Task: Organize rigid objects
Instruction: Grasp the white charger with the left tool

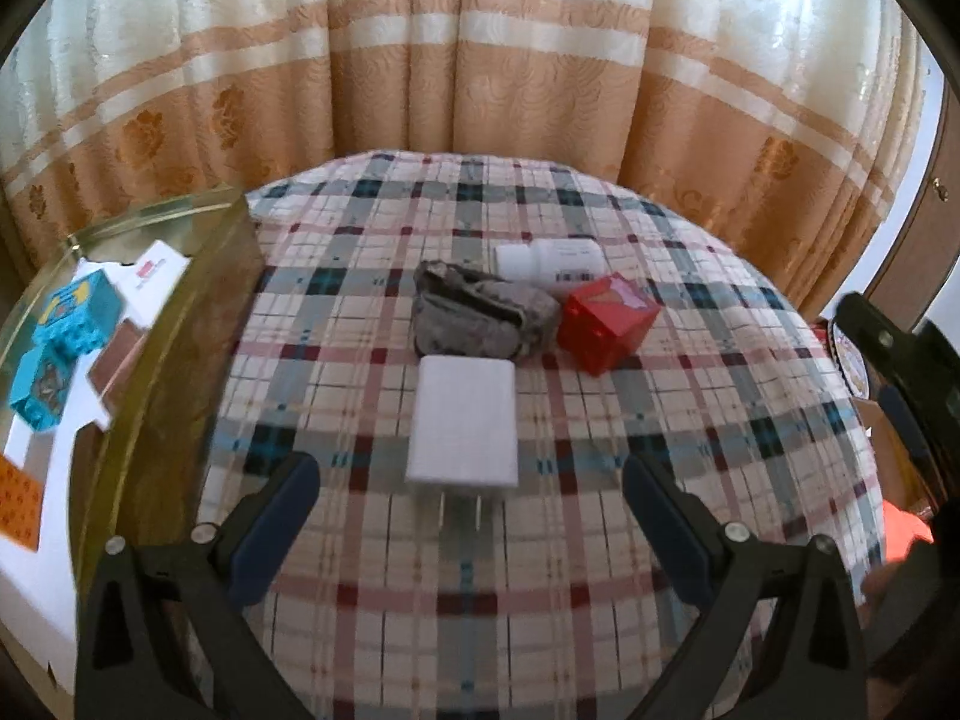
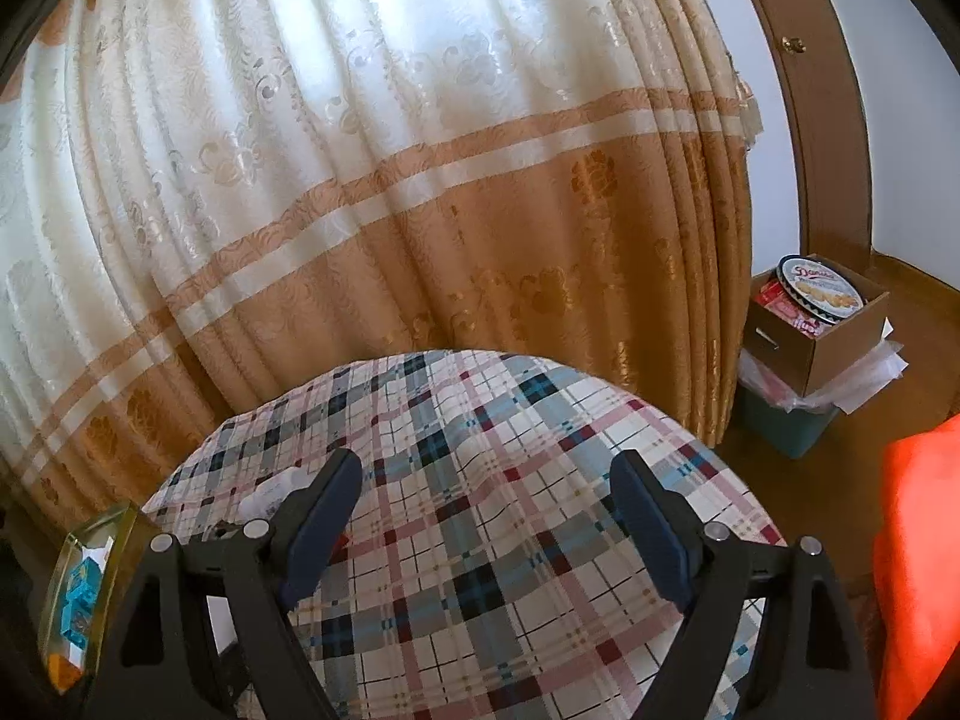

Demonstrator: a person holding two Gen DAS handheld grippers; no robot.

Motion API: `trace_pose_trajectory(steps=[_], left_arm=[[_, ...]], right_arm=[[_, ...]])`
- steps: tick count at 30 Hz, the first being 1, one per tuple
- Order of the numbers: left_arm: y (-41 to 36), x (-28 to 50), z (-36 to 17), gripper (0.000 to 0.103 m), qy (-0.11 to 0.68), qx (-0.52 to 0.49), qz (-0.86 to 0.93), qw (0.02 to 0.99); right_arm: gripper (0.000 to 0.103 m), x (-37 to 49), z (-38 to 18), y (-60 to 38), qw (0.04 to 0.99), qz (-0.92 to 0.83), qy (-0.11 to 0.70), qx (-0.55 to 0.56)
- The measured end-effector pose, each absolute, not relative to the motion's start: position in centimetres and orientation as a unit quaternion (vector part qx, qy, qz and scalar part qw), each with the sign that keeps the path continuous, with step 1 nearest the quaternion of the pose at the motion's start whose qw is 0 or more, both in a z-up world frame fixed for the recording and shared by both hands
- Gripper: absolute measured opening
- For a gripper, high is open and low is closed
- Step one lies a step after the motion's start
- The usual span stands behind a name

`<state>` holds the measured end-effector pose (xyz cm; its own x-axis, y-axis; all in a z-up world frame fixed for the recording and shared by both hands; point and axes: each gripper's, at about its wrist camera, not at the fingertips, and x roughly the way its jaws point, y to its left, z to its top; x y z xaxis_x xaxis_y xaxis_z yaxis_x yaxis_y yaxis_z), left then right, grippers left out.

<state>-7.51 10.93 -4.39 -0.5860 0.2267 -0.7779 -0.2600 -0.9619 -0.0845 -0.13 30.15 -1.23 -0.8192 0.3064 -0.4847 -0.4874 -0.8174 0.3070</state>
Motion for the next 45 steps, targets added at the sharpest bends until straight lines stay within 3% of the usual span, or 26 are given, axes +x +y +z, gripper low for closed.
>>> trace_pose_trajectory(steps=[21, 23, 28, 30, 32, 45], left_arm=[[12.2, -9.8, -6.4, 0.101, 0.052, -0.448, 0.882, 0.134], [12.1, -9.8, -6.3, 0.089, 0.049, -0.444, 0.885, 0.131], [11.5, -10.0, -6.0, 0.072, 0.036, -0.435, 0.891, 0.127], [11.4, -9.9, -5.8, 0.06, 0.035, -0.432, 0.892, 0.126], [11.3, -9.7, -5.7, 0.041, 0.033, -0.428, 0.893, 0.136], [11.5, -7.0, -5.5, 0.039, 0.054, -0.424, 0.887, 0.174]], right_arm=[[0.087, -1.1, -2.0, 30.1, 0.198, 0.923, 0.224, -0.241], [0.087, -1.1, -2.0, 30.1, 0.198, 0.923, 0.224, -0.242], [0.087, -1.2, -2.2, 30.2, 0.2, 0.921, 0.227, -0.246], [0.087, -1.2, -2.3, 30.3, 0.201, 0.92, 0.229, -0.247], [0.087, -1.3, -2.4, 30.4, 0.201, 0.919, 0.23, -0.249], [0.087, -1.6, -2.8, 30.8, 0.203, 0.914, 0.237, -0.26]])
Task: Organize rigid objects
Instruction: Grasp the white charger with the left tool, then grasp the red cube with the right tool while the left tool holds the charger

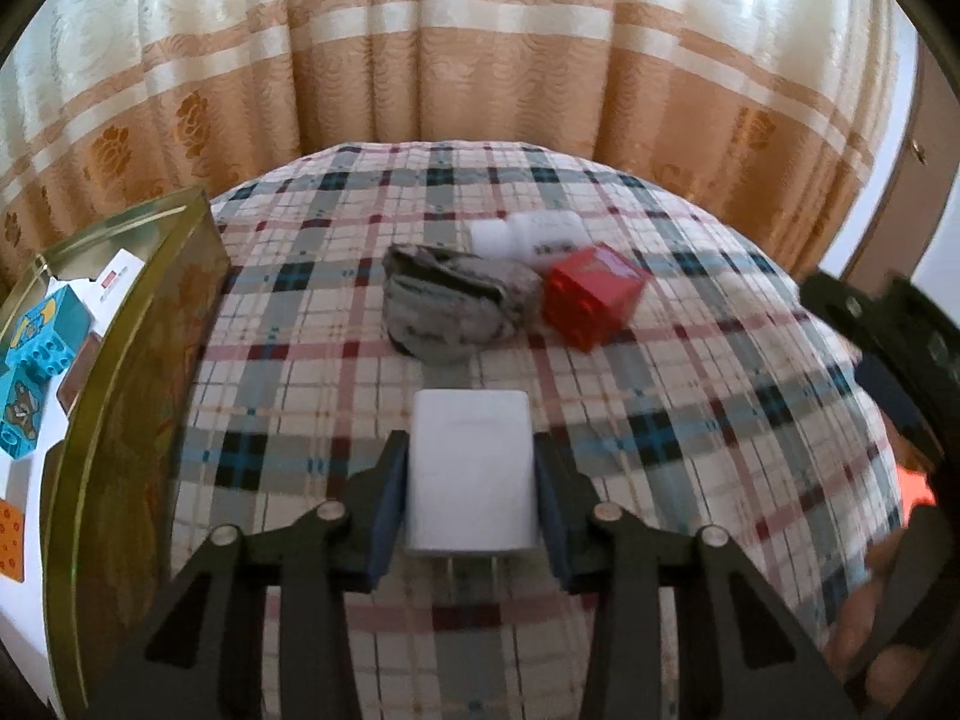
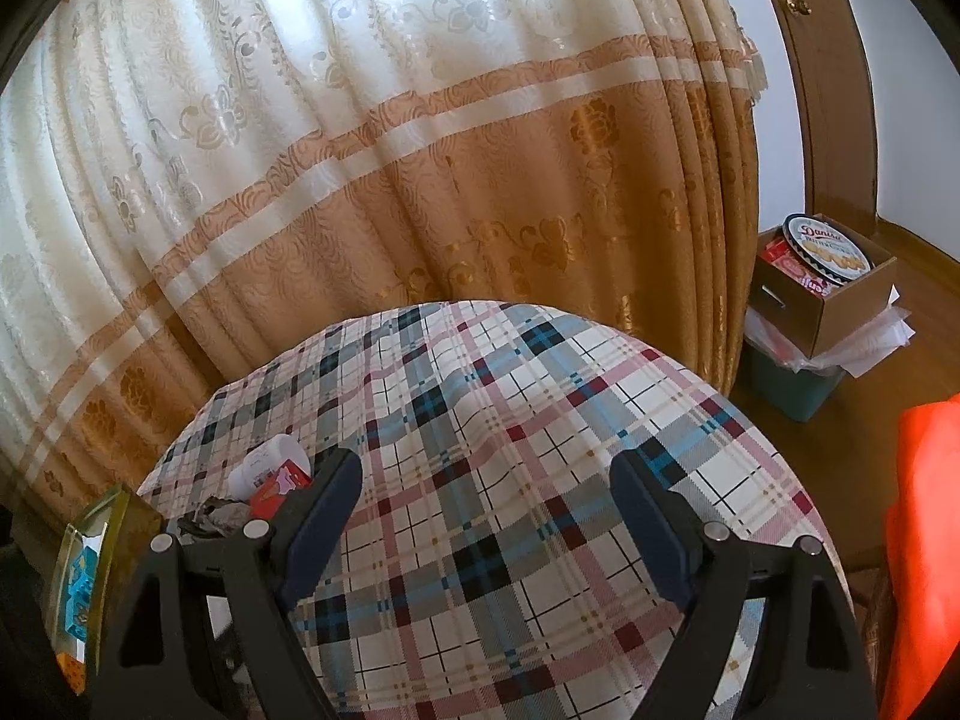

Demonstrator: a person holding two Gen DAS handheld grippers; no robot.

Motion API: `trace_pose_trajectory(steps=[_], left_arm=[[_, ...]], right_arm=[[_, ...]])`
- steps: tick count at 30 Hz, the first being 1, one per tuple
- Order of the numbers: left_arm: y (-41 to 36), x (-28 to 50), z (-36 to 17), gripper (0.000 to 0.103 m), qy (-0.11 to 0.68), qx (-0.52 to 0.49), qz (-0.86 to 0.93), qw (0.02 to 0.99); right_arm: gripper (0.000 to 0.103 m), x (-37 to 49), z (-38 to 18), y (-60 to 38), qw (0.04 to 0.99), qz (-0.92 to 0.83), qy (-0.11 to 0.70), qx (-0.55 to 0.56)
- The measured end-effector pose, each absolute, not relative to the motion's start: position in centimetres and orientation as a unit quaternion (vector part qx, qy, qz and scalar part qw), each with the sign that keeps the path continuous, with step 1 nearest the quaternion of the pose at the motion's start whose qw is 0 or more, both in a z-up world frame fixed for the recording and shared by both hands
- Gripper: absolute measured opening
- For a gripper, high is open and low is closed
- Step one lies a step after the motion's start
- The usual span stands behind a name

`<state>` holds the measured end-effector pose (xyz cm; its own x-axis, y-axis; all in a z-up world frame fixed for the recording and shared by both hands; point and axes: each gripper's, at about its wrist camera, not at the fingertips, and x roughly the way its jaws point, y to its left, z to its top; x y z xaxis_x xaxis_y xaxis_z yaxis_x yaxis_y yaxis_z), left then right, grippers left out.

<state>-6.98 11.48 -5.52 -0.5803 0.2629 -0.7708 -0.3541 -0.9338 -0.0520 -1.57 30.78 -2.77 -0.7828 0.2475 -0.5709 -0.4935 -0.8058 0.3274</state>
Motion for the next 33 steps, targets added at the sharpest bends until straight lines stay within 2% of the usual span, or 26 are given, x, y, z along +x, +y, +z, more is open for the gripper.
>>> trace_pose_trajectory(steps=[14, 33], left_arm=[[10.0, -5.0, -4.9, 0.039, 0.027, -0.441, 0.872, 0.213], [6.7, -2.5, -2.0, 0.039, 0.014, -0.382, 0.898, 0.22]], right_arm=[[0.087, -1.8, -3.0, 30.8, 0.199, 0.913, 0.239, -0.266], [0.087, -1.6, -2.8, 30.4, 0.173, 0.921, 0.244, -0.25]])
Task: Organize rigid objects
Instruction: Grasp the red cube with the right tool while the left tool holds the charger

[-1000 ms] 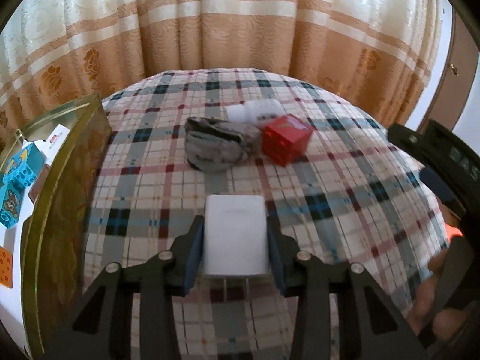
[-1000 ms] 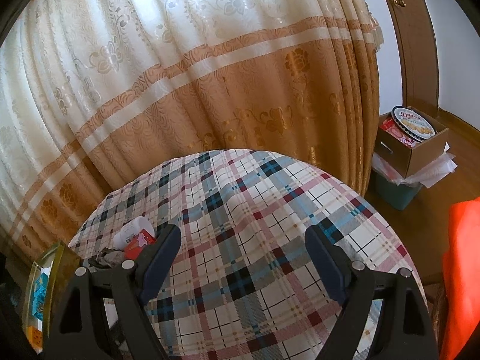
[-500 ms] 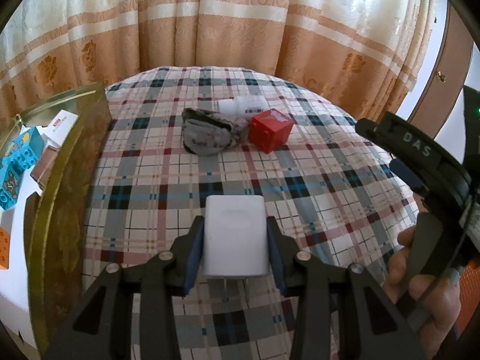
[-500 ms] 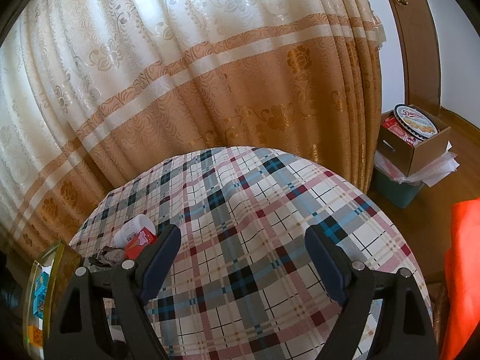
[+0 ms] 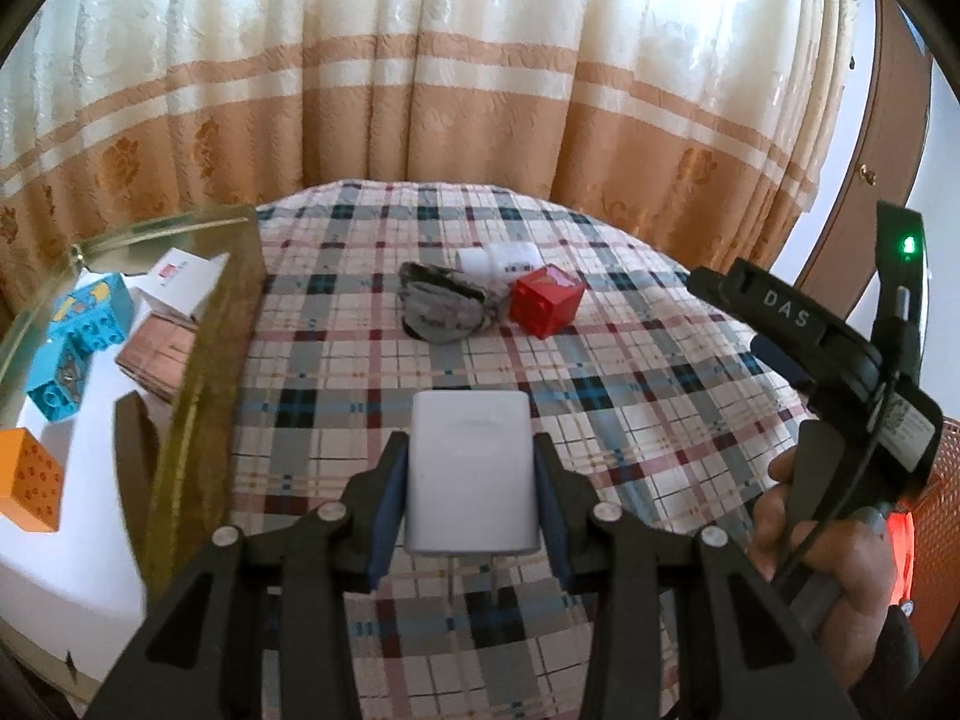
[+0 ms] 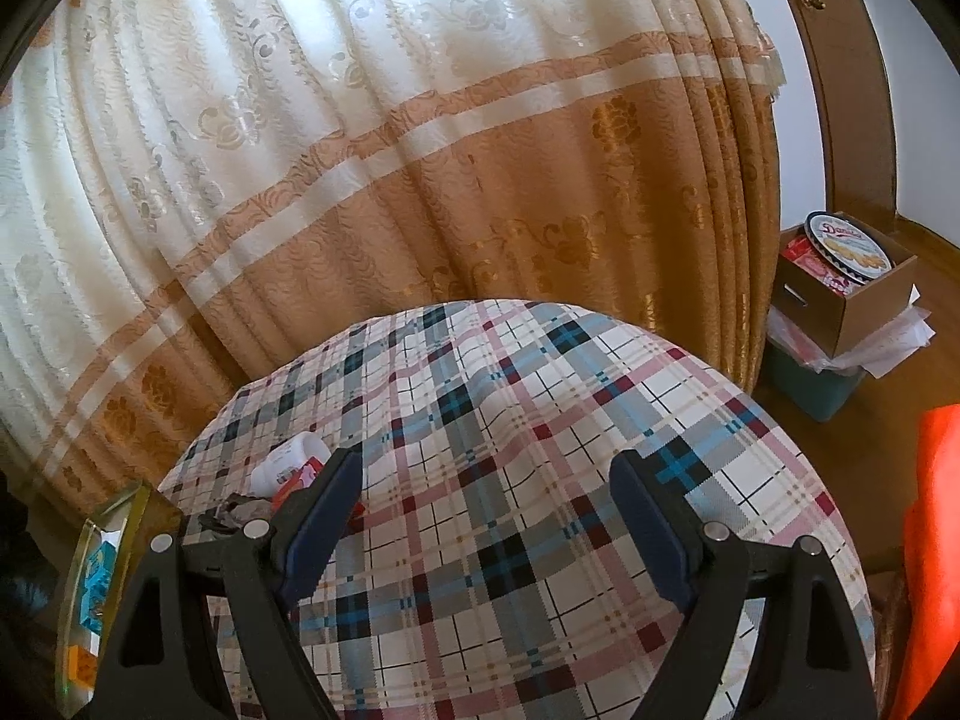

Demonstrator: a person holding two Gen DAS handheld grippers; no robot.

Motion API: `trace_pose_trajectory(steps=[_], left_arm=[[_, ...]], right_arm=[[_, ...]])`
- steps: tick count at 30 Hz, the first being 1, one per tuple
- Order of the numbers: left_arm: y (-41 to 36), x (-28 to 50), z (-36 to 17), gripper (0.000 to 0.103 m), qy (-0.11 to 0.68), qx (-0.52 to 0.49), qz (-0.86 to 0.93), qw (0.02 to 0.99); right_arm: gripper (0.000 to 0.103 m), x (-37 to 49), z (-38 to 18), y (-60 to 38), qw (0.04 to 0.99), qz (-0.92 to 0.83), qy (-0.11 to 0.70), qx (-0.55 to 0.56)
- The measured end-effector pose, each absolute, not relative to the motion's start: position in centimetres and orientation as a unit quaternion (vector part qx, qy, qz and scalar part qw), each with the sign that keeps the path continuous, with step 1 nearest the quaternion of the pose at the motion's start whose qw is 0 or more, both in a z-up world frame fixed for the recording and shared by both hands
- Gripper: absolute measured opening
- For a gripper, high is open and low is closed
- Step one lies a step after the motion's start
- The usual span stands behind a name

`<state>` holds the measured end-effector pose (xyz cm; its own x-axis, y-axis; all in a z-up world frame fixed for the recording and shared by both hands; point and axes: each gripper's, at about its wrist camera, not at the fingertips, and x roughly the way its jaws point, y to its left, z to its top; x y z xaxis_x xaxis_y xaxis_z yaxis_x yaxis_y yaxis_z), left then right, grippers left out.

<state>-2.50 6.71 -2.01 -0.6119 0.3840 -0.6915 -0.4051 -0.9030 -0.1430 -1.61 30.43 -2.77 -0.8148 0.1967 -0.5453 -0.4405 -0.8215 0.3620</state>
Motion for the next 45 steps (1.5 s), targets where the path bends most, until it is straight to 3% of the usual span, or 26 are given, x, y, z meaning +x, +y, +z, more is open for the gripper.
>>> trace_pose_trajectory(steps=[4, 12, 28, 45], left_arm=[[5.9, -2.0, -1.2, 0.039, 0.016, -0.363, 0.907, 0.214], [4.4, -1.8, -0.4, 0.039, -0.003, -0.346, 0.912, 0.222], [3.6, -0.8, 1.1, 0.039, -0.017, -0.31, 0.919, 0.243], [4.7, -0.6, 0.1, 0.039, -0.006, -0.334, 0.909, 0.25]], right_arm=[[0.084, -1.7, -2.7, 30.0, 0.152, 0.924, 0.24, -0.257], [0.054, -3.2, -2.8, 27.7, 0.093, 0.927, 0.198, -0.306], [0.054, -9.9, -3.7, 23.3, 0.031, 0.919, 0.12, -0.375], [0.048, -11.2, -5.3, 23.4, 0.005, 0.909, 0.153, -0.387]])
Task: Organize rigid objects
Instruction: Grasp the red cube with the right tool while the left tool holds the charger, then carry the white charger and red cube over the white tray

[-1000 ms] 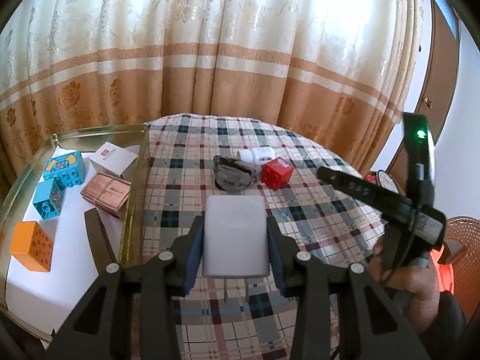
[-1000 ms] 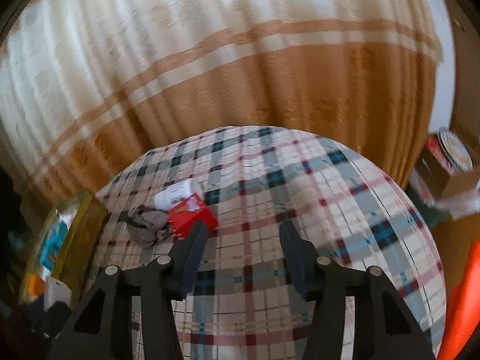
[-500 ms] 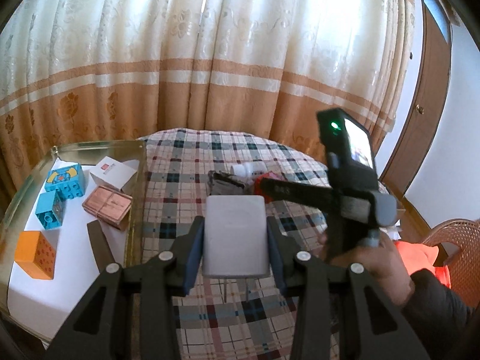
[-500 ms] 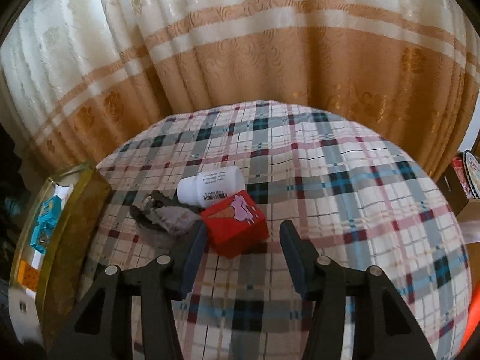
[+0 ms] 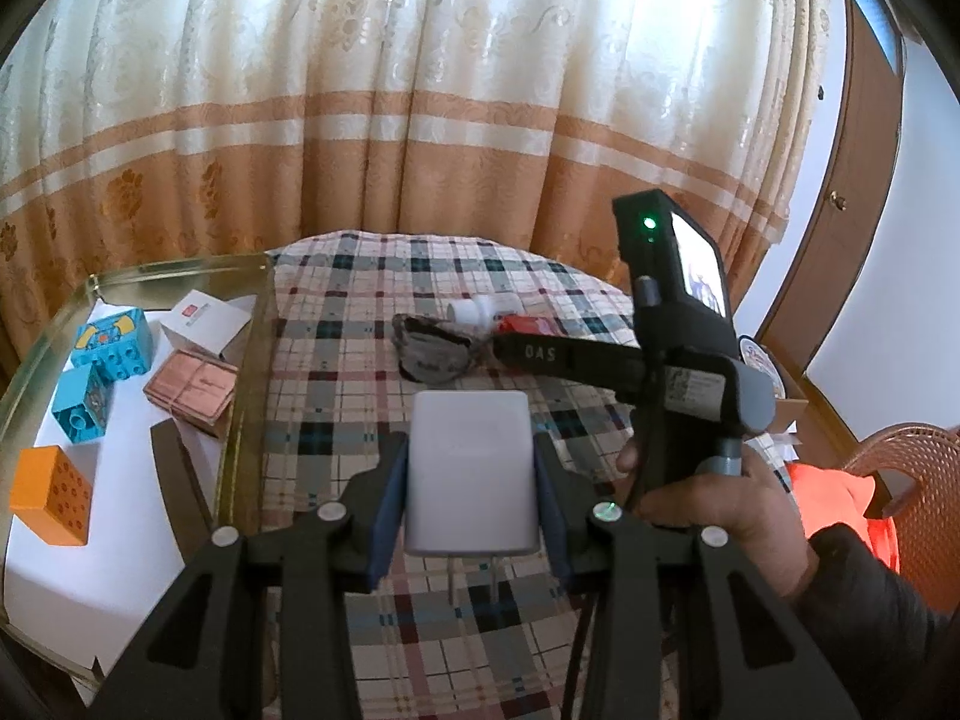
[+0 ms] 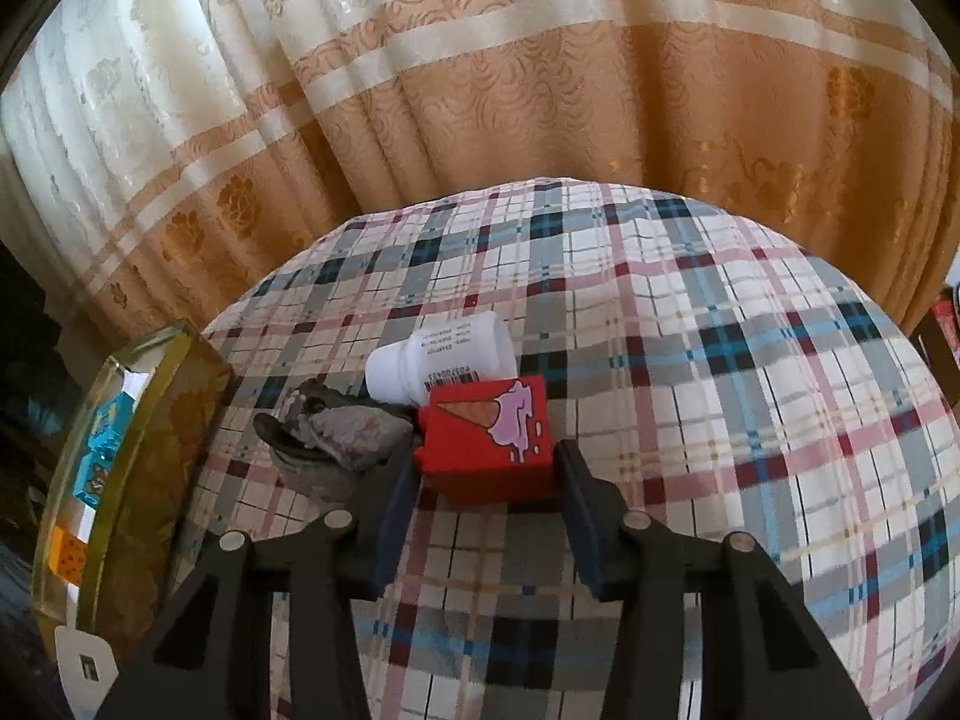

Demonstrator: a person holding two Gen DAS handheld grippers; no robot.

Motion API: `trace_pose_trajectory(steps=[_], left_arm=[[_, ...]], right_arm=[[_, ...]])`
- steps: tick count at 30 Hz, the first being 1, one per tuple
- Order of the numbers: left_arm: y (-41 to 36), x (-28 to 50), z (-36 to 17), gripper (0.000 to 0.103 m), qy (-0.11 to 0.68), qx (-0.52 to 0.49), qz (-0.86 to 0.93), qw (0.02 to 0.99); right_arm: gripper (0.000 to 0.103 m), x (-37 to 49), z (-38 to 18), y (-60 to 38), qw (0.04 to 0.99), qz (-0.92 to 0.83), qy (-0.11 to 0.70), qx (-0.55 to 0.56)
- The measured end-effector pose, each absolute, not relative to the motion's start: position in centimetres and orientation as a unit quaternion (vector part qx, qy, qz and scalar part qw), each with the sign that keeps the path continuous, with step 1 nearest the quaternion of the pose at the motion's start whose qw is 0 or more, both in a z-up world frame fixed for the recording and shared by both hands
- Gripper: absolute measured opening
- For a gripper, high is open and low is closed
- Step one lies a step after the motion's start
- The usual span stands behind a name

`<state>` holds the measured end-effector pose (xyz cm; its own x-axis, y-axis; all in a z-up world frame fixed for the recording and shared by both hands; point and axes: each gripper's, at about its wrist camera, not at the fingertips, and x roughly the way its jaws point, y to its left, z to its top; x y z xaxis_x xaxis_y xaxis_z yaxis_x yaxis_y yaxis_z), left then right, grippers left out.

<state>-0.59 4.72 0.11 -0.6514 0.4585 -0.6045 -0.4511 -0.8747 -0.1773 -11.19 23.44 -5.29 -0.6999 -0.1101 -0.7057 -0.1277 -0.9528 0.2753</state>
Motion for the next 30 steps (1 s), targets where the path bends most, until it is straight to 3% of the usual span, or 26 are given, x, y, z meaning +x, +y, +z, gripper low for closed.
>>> trace_pose_trajectory(steps=[4, 17, 30], left_arm=[[4.8, -0.5, 0.2, 0.039, -0.006, -0.332, 0.908, 0.254], [2.6, 0.2, 0.8, 0.039, -0.011, -0.311, 0.918, 0.244], [-3.0, 0.8, 1.5, 0.039, -0.025, -0.293, 0.937, 0.19]], right_arm=[[0.048, -9.7, -5.3, 24.1, 0.014, 0.909, 0.183, -0.375], [0.047, -5.6, -3.4, 23.3, 0.044, 0.93, 0.175, -0.32], [0.047, -2.3, -2.4, 20.4, 0.0, 0.932, 0.197, -0.305]])
